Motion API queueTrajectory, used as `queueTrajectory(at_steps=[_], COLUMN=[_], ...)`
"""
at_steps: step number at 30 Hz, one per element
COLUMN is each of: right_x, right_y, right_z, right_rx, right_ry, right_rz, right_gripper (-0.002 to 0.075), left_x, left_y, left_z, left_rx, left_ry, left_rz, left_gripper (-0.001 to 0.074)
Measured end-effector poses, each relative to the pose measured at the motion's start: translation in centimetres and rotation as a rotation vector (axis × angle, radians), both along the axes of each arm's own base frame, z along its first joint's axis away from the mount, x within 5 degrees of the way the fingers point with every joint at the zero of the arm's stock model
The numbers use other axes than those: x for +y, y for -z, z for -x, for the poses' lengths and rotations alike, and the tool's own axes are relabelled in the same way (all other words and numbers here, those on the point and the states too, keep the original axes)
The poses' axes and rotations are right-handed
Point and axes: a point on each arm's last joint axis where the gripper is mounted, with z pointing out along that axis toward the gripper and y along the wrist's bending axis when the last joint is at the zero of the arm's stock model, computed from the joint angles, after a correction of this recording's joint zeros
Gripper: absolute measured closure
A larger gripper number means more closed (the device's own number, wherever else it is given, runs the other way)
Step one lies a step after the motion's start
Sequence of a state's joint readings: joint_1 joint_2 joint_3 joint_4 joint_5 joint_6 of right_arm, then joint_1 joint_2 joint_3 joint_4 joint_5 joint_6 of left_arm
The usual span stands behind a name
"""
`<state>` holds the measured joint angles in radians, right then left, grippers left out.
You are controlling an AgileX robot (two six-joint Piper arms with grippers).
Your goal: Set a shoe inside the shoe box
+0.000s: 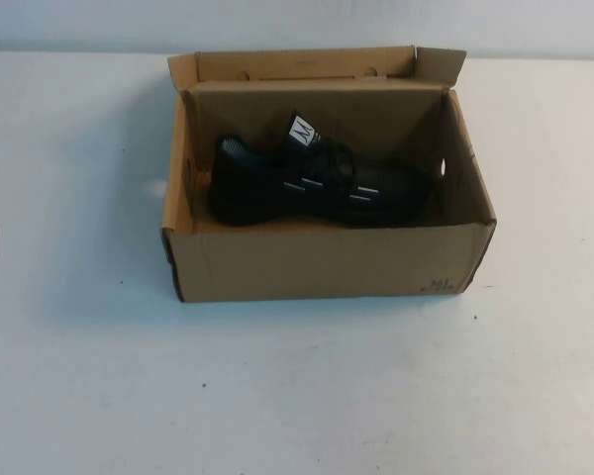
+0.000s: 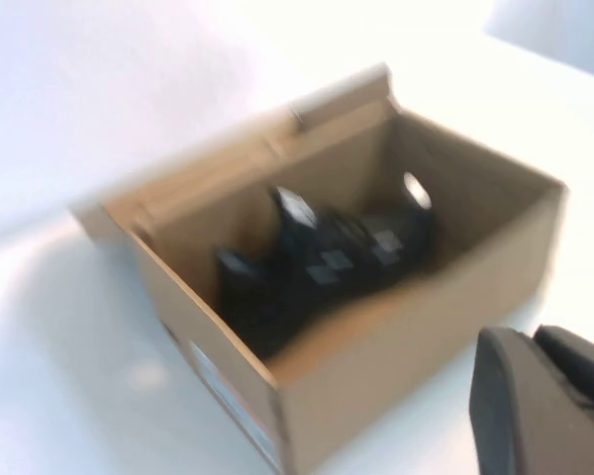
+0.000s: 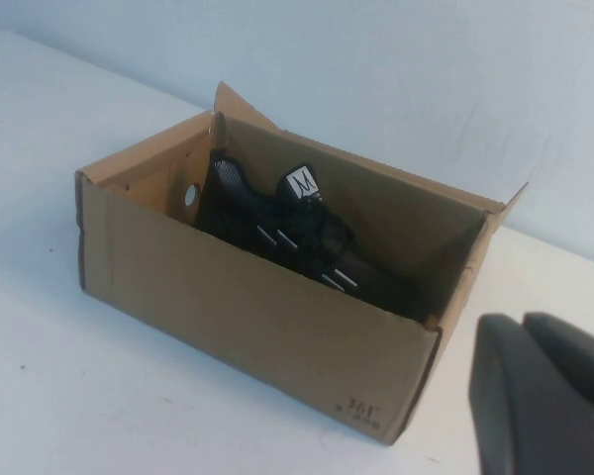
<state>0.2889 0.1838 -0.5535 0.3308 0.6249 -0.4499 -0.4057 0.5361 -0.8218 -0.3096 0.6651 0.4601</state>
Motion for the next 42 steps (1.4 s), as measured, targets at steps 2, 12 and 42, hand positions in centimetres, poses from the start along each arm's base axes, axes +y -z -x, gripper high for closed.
queueTrajectory(at_steps=[2, 12, 42], right_x=[0.0, 0.0, 0.0], right_y=[0.0, 0.0, 0.0], right_z=[0.0, 0.0, 0.0], right_rx=[0.000, 0.000, 0.001], right_ry=[0.000, 0.000, -0.002], right_rz=[0.000, 0.000, -0.004], right_gripper=[0.0742, 0.0743, 0.0742], left_x=[0.4, 3.2, 3.8], left_y=[0.8, 10.4, 21.8], left_z=[0.2, 1.9, 2.4], left_rx=[-0.064, -0.166, 0.126], left_ry=[-0.034, -0.313, -0.406], left_rz=[0.025, 0.285, 0.150], left_gripper=[0.0736, 0.0736, 0.0736])
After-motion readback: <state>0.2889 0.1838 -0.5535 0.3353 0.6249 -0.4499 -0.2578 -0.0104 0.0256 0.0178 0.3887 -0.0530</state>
